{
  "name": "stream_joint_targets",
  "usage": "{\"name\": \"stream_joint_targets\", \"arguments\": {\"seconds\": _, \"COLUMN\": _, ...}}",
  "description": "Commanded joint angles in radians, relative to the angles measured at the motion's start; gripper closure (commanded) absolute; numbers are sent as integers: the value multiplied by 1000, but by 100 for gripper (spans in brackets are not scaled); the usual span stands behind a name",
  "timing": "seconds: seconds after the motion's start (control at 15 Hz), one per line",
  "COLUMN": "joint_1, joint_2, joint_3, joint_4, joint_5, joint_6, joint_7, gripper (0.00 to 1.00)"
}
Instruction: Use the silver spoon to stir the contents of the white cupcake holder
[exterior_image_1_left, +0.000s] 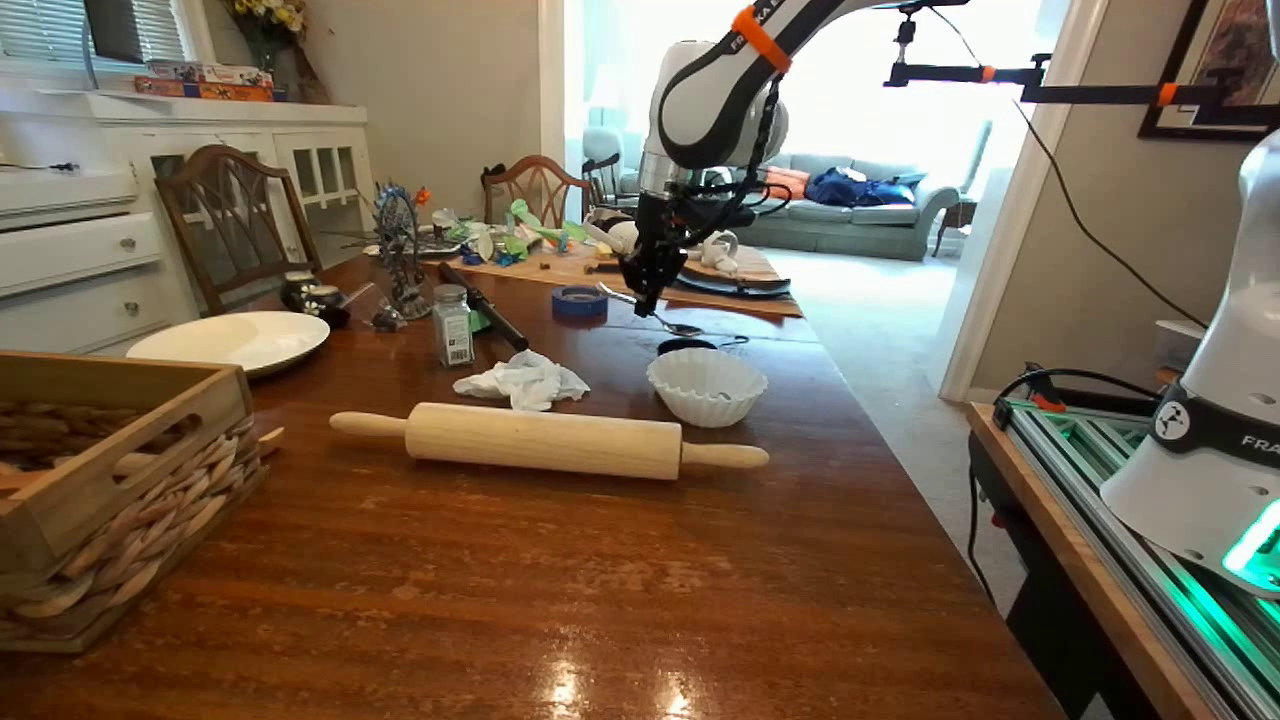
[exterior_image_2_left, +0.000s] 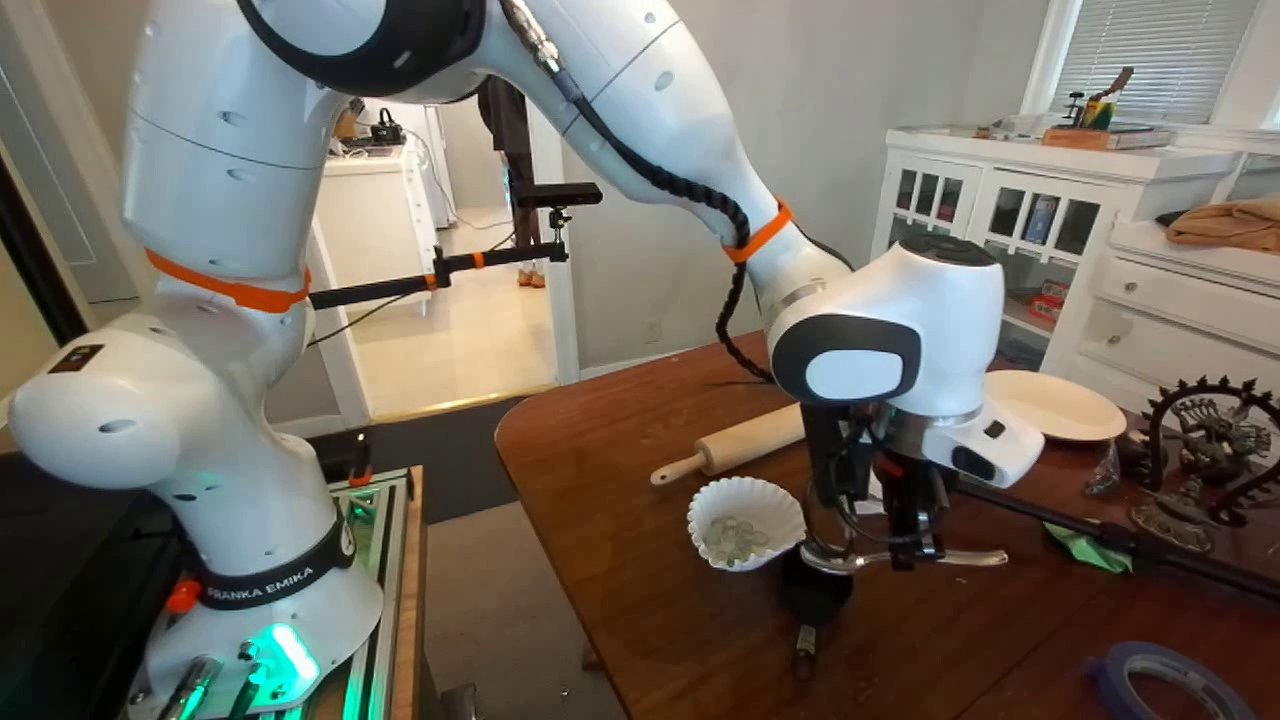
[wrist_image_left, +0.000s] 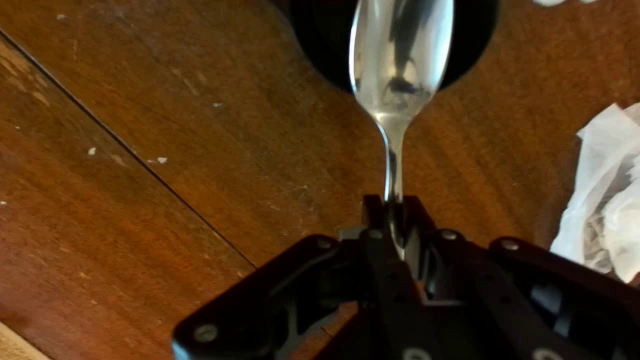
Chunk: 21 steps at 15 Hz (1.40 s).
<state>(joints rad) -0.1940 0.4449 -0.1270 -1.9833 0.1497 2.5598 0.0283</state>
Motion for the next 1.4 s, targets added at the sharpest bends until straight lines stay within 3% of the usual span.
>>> {"name": "stream_joint_targets", "arguments": {"seconds": 0.0, "joint_1": 62, "joint_2": -90, "joint_3": -4, "joint_4": -145, "joint_5": -41, "joint_6": 99, "joint_7": 49, "gripper": 97}}
{"name": "stream_joint_targets", "arguments": {"seconds": 0.33, "joint_1": 125, "joint_2": -139, "joint_3": -8, "joint_4": -222, "joint_5": -86, "joint_6": 157, "joint_7": 91, "gripper": 97}}
{"name": "stream_joint_targets", "arguments": {"seconds": 0.67, "joint_1": 145, "joint_2": -155, "joint_3": -11, "joint_4": -269, "joint_5": -115, "joint_6": 220, "joint_7": 103, "gripper": 97}}
{"name": "stream_joint_targets", "arguments": {"seconds": 0.73, "joint_1": 124, "joint_2": -122, "joint_3": 8, "joint_4": -217, "joint_5": -85, "joint_6": 180, "joint_7": 75, "gripper": 97}}
{"name": "stream_joint_targets", "arguments": {"seconds": 0.8, "joint_1": 124, "joint_2": -122, "joint_3": 9, "joint_4": -221, "joint_5": -86, "joint_6": 184, "joint_7": 75, "gripper": 86}}
{"name": "stream_joint_targets", "arguments": {"seconds": 1.0, "joint_1": 123, "joint_2": -122, "joint_3": 9, "joint_4": -218, "joint_5": -86, "joint_6": 184, "joint_7": 75, "gripper": 86}}
{"name": "stream_joint_targets", "arguments": {"seconds": 1.07, "joint_1": 123, "joint_2": -122, "joint_3": 9, "joint_4": -217, "joint_5": -86, "joint_6": 184, "joint_7": 75, "gripper": 97}}
{"name": "stream_joint_targets", "arguments": {"seconds": 1.33, "joint_1": 185, "joint_2": -181, "joint_3": -29, "joint_4": -297, "joint_5": -191, "joint_6": 295, "joint_7": 126, "gripper": 97}}
